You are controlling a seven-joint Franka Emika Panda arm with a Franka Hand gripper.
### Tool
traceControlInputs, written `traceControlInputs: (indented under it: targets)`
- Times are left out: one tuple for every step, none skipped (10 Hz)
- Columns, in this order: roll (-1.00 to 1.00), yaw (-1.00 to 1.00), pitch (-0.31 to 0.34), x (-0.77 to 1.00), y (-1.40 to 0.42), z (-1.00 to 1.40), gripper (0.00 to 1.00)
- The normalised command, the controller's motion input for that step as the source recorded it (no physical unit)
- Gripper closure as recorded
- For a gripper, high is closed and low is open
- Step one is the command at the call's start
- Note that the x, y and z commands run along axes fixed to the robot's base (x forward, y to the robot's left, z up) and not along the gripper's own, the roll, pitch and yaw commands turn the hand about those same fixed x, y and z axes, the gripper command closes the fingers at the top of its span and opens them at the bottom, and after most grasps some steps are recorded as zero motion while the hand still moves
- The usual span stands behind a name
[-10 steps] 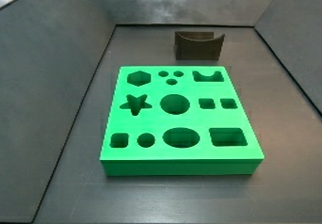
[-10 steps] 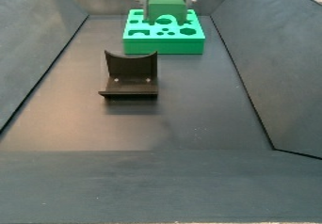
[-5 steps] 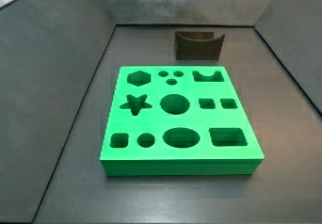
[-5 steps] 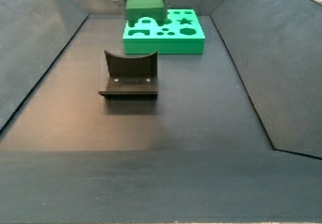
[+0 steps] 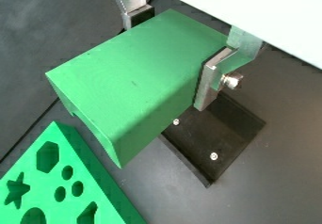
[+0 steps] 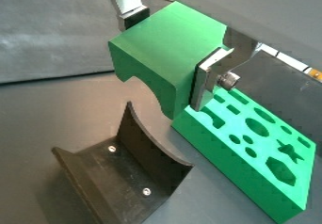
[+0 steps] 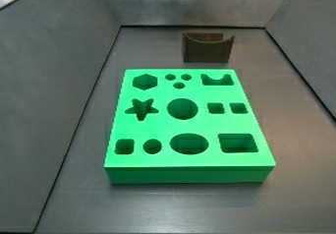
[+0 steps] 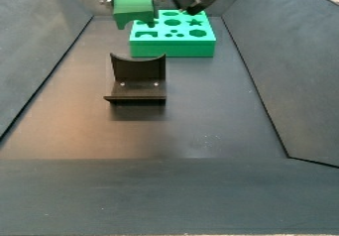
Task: Pick up the arch object. Move up. Place the arch object on the fixture. Regrasp the arch object. Rotate the arch object. Move to above the board. Insert the arch object.
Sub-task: Place the arch object on the fixture.
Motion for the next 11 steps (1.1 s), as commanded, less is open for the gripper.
traceControlInputs:
  targets:
    - [-1.0,-0.14,0.02,0.1,0.06,-1.0,1.0]
    - [-1.0,-0.15,0.006,0.11,0.07,-1.0,1.0]
    - [-1.0,-0.15,0.017,0.12,0.07,-1.0,1.0]
    - [-1.0,-0.15,0.034,0.13,0.08,-1.0,1.0]
    - [-0.87,-0.14,0.03,0.14,0.09,-1.0,1.0]
    - [-0.7,-0.13,0.022,0.15,0.1,-1.0,1.0]
    - [-0.52,-0.11,0.013,0.16,0.1,-1.0,1.0]
    - [-0.35,-0.1,0.013,0.17,0.11,-1.0,1.0]
    - [-0.22,-0.09,0.01,0.18,0.1,-1.0,1.0]
    - [-0.17,-0.08,0.003,0.16,0.09,-0.83,1.0]
    - [-0.15,-0.07,-0.013,0.12,0.07,-0.58,1.0]
